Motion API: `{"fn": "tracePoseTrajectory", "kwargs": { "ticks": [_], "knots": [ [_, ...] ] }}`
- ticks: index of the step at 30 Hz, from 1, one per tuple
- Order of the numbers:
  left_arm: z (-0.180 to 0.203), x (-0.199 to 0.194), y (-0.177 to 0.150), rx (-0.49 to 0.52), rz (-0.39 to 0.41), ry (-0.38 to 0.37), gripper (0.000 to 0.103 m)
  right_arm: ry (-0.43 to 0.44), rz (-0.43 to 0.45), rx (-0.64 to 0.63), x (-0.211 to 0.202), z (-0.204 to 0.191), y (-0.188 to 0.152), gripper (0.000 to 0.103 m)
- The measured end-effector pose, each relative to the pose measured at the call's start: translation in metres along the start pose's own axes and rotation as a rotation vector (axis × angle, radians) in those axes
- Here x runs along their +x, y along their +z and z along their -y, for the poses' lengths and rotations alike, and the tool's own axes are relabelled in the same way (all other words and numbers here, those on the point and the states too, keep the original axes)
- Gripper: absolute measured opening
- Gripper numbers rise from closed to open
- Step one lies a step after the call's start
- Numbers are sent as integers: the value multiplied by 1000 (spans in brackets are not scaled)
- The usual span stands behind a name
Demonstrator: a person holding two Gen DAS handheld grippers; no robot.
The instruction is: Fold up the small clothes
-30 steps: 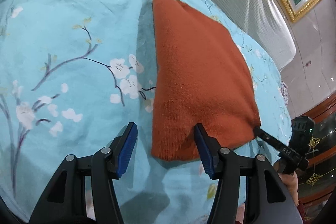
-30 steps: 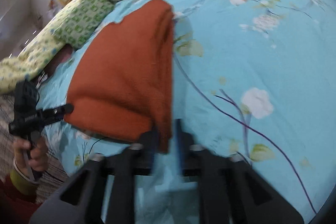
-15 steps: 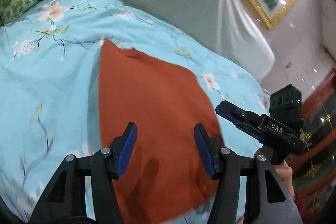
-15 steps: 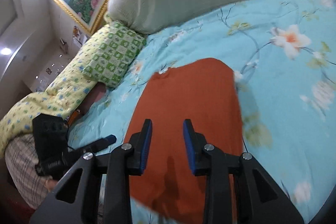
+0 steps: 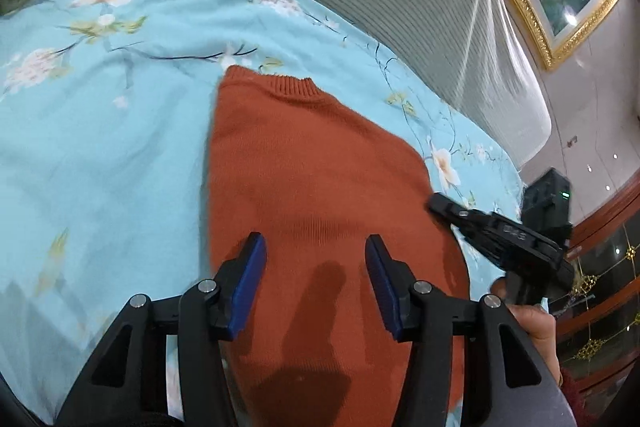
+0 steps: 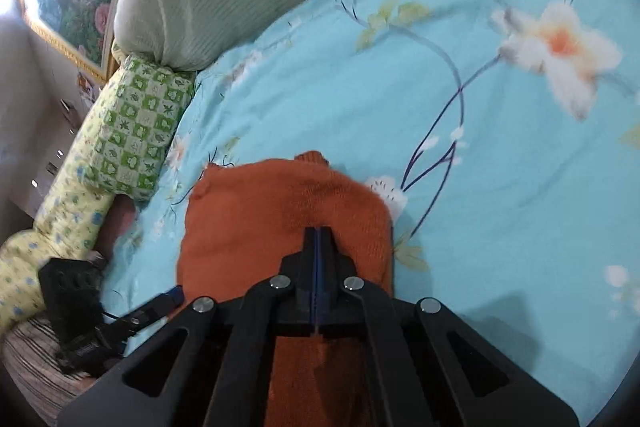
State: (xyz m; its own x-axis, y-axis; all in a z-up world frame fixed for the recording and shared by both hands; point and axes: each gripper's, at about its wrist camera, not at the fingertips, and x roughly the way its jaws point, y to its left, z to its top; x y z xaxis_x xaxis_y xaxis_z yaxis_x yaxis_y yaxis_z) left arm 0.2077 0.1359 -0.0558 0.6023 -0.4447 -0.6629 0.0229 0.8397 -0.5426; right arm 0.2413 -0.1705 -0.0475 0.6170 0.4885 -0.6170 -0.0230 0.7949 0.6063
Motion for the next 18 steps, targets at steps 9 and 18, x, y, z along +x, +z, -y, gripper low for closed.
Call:
{"fn": "tracePoseTrajectory", "kwargs": {
  "ticks": [9, 18],
  "knots": [
    [36, -90, -94, 88, 64, -108, 64, 58, 2, -157, -85, -33, -91, 4],
    [11, -63, -132, 51, -56, -51, 63, -76, -77, -145, -78, -3, -147, 3]
  ]
}}
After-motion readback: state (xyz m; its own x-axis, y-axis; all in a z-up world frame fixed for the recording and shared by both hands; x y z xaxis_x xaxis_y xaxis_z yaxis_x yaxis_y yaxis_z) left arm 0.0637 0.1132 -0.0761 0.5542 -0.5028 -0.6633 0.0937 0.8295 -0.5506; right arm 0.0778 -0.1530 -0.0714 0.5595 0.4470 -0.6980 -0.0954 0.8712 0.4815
